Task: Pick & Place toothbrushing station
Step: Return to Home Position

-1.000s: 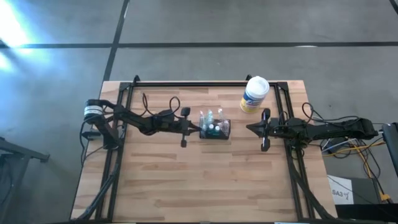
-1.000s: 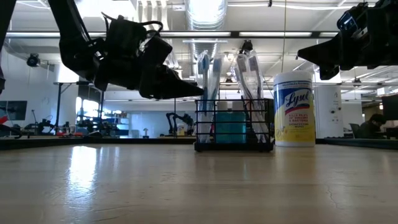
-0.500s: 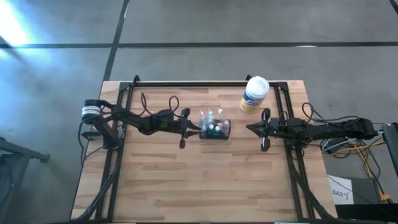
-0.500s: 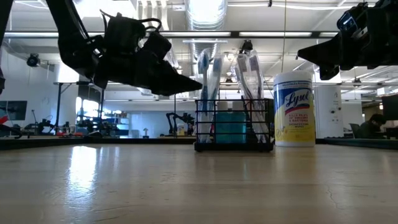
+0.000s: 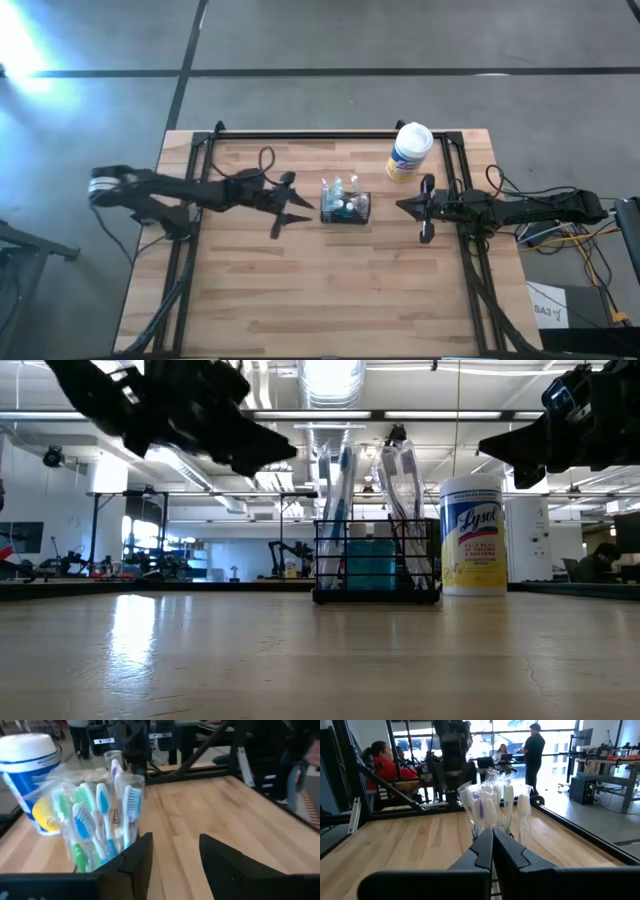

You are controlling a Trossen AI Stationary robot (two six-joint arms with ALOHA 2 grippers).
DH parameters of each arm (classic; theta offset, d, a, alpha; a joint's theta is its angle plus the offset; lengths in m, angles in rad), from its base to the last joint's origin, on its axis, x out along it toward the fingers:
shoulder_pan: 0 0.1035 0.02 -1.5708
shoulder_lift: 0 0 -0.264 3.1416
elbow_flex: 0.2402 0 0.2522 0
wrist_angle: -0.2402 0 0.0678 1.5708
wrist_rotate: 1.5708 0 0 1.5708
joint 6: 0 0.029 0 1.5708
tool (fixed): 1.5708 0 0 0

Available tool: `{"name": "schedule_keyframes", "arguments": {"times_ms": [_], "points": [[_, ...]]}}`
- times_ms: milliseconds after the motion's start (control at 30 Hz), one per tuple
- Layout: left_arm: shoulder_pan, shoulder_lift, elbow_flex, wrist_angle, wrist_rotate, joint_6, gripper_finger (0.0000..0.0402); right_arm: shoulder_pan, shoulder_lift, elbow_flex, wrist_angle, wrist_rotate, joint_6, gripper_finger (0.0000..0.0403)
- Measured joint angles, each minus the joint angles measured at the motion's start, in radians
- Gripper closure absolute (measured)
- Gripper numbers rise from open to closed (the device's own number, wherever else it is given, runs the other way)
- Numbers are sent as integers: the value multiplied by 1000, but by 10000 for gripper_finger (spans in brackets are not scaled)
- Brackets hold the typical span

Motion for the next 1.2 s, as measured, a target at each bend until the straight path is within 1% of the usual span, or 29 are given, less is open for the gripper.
{"name": "schedule_keyframes", "arguments": {"times_ms": [133,200,300,367,400,533,633,733,800,967,1133,1200], "points": [[-1,-214,0,-296,-3,-8,260,0,0,0,-6,0,0,394],[-2,-322,-2,-430,-7,2,285,0,0,0,-20,0,7,394],[-2,-489,-31,-543,-40,6,336,0,0,0,-47,0,31,394],[-2,-599,-71,-564,-72,1,375,0,0,0,-49,0,31,394],[-2,-654,-97,-564,-82,-5,388,0,0,0,-46,0,31,394],[-2,-853,-205,-564,-99,-49,393,0,-1,0,-46,-5,31,394],[-2,-971,-281,-564,-99,-75,397,0,-1,0,-45,-42,27,394],[-2,-1064,-342,-560,-109,-97,397,0,-9,0,-33,-47,12,394],[-2,-1113,-372,-558,-132,-109,397,0,-16,0,-11,-47,2,394],[-2,-1221,-440,-560,-132,-109,399,0,-39,0,-3,-61,-15,394],[-2,-1298,-510,-560,-130,-102,399,0,-78,0,-2,-85,-34,394],[-2,-1299,-532,-554,-137,-99,399,0,-92,0,-3,-100,-37,394]]}}
